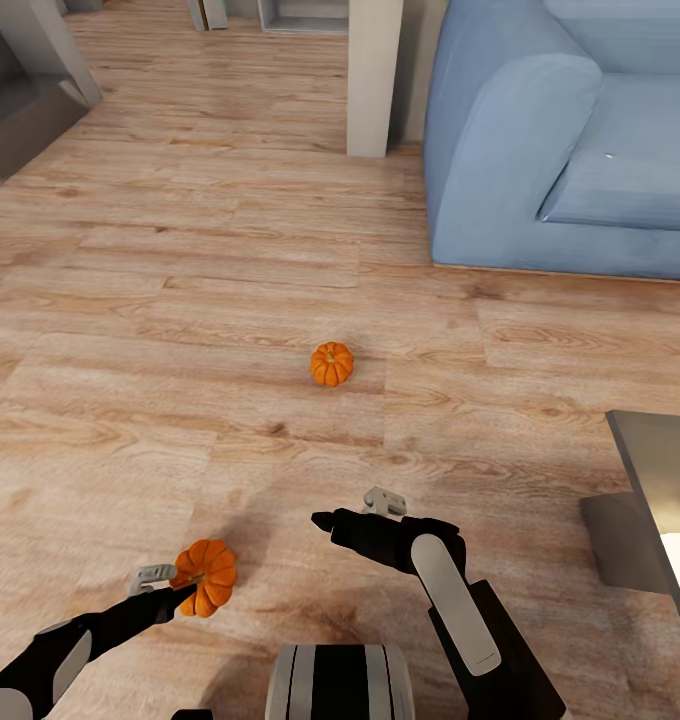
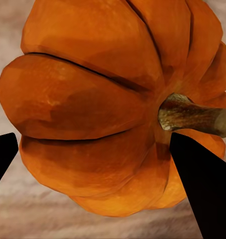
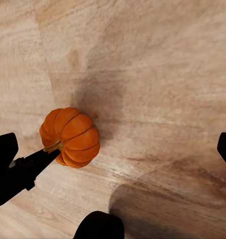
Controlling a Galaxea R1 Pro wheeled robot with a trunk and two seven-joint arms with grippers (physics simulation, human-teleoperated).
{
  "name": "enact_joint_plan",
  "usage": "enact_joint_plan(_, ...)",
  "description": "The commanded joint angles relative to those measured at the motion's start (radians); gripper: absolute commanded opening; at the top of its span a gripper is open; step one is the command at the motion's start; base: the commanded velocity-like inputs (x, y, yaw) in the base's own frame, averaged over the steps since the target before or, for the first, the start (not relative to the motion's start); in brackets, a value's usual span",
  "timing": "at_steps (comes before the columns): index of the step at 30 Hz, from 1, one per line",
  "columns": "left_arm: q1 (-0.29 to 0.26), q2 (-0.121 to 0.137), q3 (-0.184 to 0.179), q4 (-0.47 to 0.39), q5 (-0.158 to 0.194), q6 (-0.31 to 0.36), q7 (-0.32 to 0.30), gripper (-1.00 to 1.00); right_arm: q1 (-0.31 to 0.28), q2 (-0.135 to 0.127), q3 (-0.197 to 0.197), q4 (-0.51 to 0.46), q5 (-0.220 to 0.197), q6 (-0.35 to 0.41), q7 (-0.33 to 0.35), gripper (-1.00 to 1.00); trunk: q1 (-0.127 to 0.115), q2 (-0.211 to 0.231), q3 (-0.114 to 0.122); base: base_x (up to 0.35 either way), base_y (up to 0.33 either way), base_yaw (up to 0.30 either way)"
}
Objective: Place each of the two pumpkins and all three candles from the living room inside a cabinet in the living room (use any cabinet), then make sure every cabinet is closed, and position the cauldron so it is next to a table in the living room.
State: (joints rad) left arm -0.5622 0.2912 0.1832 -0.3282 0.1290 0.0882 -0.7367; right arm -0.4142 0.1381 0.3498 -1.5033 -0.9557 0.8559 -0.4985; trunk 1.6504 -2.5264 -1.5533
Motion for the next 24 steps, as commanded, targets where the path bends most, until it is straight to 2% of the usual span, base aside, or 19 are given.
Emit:
enact_joint_plan(1,0.001,-0.006,-0.007,0.001,-0.011,-0.001,0.093,-1.00,0.000,0.000,0.000,0.000,0.000,0.000,0.000,1.00,0.000,0.000,0.000,0.000,0.000,0.000)
enact_joint_plan(4,0.001,-0.006,-0.007,0.001,-0.011,-0.001,0.093,-1.00,0.000,0.000,0.000,0.000,0.000,0.000,0.000,1.00,0.000,0.000,0.000,0.000,0.000,0.000)
enact_joint_plan(20,0.001,-0.002,-0.005,-0.008,-0.011,0.007,0.093,-1.00,0.000,0.000,0.000,0.000,0.002,0.000,0.000,1.00,-0.007,0.004,0.062,0.000,0.000,0.000)
enact_joint_plan(24,0.001,-0.001,-0.006,-0.043,-0.012,0.042,0.090,-1.00,0.000,-0.001,-0.001,0.000,0.002,0.000,0.001,1.00,-0.009,0.005,0.077,0.000,0.000,0.000)
